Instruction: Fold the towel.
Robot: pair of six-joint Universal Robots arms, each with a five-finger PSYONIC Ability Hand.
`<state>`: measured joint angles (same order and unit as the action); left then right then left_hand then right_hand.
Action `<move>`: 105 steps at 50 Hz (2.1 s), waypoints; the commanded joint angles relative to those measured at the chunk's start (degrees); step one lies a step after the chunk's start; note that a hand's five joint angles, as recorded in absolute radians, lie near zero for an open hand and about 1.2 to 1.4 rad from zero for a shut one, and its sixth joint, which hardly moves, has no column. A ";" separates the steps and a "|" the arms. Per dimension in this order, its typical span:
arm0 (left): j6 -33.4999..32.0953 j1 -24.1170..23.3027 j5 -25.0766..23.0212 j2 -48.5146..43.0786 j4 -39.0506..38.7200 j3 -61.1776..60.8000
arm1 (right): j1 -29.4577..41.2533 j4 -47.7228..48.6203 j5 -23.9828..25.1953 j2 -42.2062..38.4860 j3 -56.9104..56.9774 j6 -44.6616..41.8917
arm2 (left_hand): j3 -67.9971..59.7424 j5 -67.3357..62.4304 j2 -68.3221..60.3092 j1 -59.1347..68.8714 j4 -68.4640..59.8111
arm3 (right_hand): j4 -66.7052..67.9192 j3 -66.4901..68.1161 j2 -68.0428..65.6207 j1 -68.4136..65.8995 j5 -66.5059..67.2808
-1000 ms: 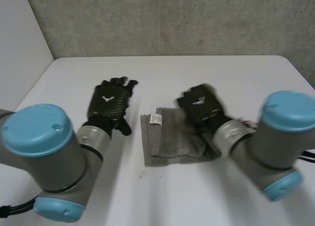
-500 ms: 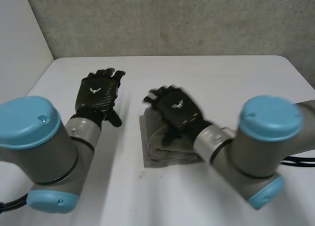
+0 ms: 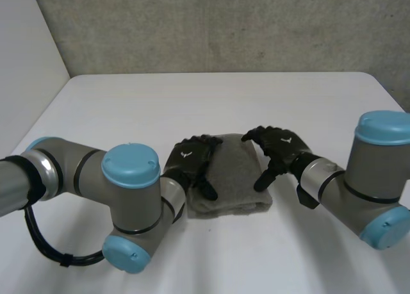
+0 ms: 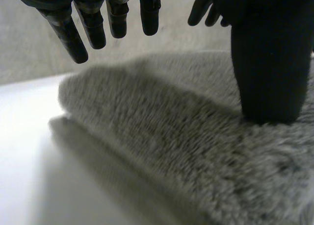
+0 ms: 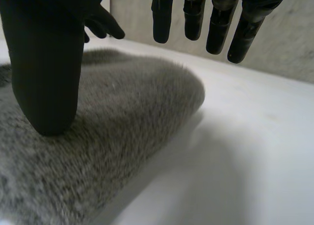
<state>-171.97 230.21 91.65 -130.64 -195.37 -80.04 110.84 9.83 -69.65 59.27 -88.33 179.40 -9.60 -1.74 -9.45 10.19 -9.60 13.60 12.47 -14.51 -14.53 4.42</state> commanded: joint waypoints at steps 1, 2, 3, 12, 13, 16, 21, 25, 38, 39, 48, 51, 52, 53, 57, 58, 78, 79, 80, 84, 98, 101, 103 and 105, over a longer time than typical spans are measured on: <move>-0.47 3.04 2.65 0.64 0.95 -3.72 | 1.40 -0.61 0.22 -6.27 4.48 -0.27 | -0.40 1.74 -0.55 -0.19 -0.40 | -3.60 -2.47 4.51 4.53 -4.42; -0.47 3.31 3.00 1.17 1.30 -4.24 | 2.00 -1.13 0.05 -7.57 5.52 -0.80 | -0.40 1.74 -0.55 -0.19 -0.40 | -3.60 -2.47 4.51 4.53 -4.42; -0.47 3.32 3.01 1.17 1.30 -4.25 | 2.01 -1.13 0.04 -7.59 5.53 -0.80 | -0.40 1.74 -0.55 -0.19 -0.40 | -3.60 -2.47 4.51 4.53 -4.42; -0.47 2.88 3.10 10.82 3.41 -5.13 | 3.15 -7.63 -1.45 -2.69 10.71 -7.48 | -0.40 1.74 -0.55 -0.19 -0.40 | -3.60 -2.47 4.51 4.53 -4.42; -0.47 2.88 3.10 13.45 3.85 -4.61 | 2.81 -7.81 -2.15 0.73 11.15 -7.13 | -0.40 1.74 -0.55 -0.19 -0.40 | -3.60 -2.47 4.51 4.53 -4.42; -0.64 2.88 3.01 16.29 4.47 -4.16 | 2.54 -7.73 -6.00 7.50 12.64 -5.82 | -0.40 1.74 -0.55 -0.19 -0.40 | -3.60 -2.47 4.51 4.53 -4.42; -0.64 4.36 3.27 28.13 10.95 1.36 | 0.96 -7.81 -14.52 16.03 16.15 -4.06 | -0.40 1.74 -0.55 -0.19 -0.40 | -3.60 -2.47 4.51 4.53 -4.42; -1.35 8.59 3.62 33.61 16.42 4.54 | -1.07 -10.54 -17.27 20.45 18.54 -4.76 | -1.12 1.02 -1.27 0.52 -1.12 | -3.60 -2.47 4.51 4.53 -4.42; -10.05 18.34 3.62 41.69 30.22 6.82 | -3.00 -21.00 -17.45 24.23 21.53 -7.57 | -0.40 1.74 -0.55 -0.19 -0.40 | -3.60 -2.47 4.51 4.53 -4.42; -10.05 18.34 3.54 41.69 30.22 6.39 | -2.74 -21.00 -17.45 24.67 21.09 -7.66 | -0.40 1.74 -0.55 -0.19 -0.40 | -3.60 -2.47 4.51 4.53 -4.42; -10.05 18.34 3.27 42.22 29.96 5.16 | -2.56 -19.77 -17.36 25.99 18.19 -8.45 | -0.40 1.74 -0.55 -0.19 -0.40 | -3.60 -2.47 4.51 4.53 -4.42; -10.05 18.26 3.27 42.22 29.34 4.98 | -2.47 -18.45 -17.45 26.16 17.49 -8.62 | -0.40 1.74 -0.55 -0.19 -0.40 | -3.60 -2.47 4.51 4.53 -4.42; -10.05 18.26 3.27 42.22 29.34 4.98 | -2.47 -18.45 -17.45 26.16 17.49 -8.62 | -0.40 1.74 -0.55 -0.19 -0.40 | -3.60 -2.47 4.51 4.53 -4.42; -10.13 18.08 3.36 42.22 28.99 4.80 | -2.47 -17.93 -17.53 26.16 17.05 -8.62 | -0.40 1.74 -0.55 -0.19 -0.40 | -3.60 -2.47 4.51 4.53 -4.42; -10.14 18.08 3.36 42.31 28.20 3.75 | -2.47 -17.22 -17.45 26.25 16.17 -8.71 | -0.40 1.74 -0.55 -0.19 -0.40 | -3.60 -2.47 4.51 4.53 -4.42; -10.14 18.17 3.36 42.39 27.59 3.14 | -2.47 -17.22 -17.45 26.25 16.17 -8.71 | -0.40 1.74 -0.55 -0.19 -0.40 | -3.60 -2.47 4.51 4.53 -4.42; -9.43 18.78 3.71 42.74 21.52 -0.03 | -2.65 -13.26 -18.15 27.74 12.65 -9.15 | -0.40 1.74 -0.55 -0.19 -0.40 | -3.60 -2.47 4.51 4.53 -4.42; -9.43 18.78 3.71 42.75 21.52 -0.03 | -2.65 -13.26 -18.15 27.75 12.65 -9.15 | -0.40 1.74 -0.55 -0.19 -0.40 | -3.60 -2.47 4.51 4.53 -4.42; -9.43 18.78 3.80 42.92 21.35 -0.21 | -2.65 -13.26 -18.06 28.09 12.65 -9.15 | -0.40 1.74 -0.55 -0.19 -0.40 | -3.60 -2.47 4.51 4.53 -4.42; -9.43 18.78 3.80 43.63 21.26 -0.65 | -2.65 -13.26 -17.89 29.24 12.57 -9.59 | -0.40 1.74 -0.55 -0.19 -0.40 | -3.60 -2.47 4.51 4.53 -4.42; -9.43 18.78 3.97 45.03 21.34 -0.82 | -2.65 -13.44 -17.27 30.47 12.65 -9.85 | -0.40 1.74 -0.55 -0.19 -0.40 | -3.60 -2.47 4.51 4.53 -4.42; -9.43 18.78 3.97 45.03 21.34 -0.82 | -2.65 -13.44 -17.18 30.47 12.65 -9.85 | -0.40 1.74 -0.55 -0.19 -0.40 | -3.60 -2.47 4.51 4.53 -4.42; -9.43 18.78 3.89 45.03 21.34 -0.82 | -2.65 -13.35 -17.10 30.47 12.65 -9.85 | -0.40 1.74 -0.55 -0.19 -0.40 | -3.60 -2.47 4.51 4.53 -4.42; -9.43 18.78 3.89 45.03 21.34 -0.82 | -2.74 -13.35 -17.01 30.47 12.65 -9.85 | -0.40 1.74 -0.55 -0.19 -0.40 | -3.60 -2.47 4.51 4.53 -4.42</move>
<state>-181.41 249.00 95.60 -85.54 -174.05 -80.87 108.19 -3.57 -86.85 89.79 -75.67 169.52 -9.60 -1.74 -9.43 10.19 -9.60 13.44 12.47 -14.51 -14.52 3.88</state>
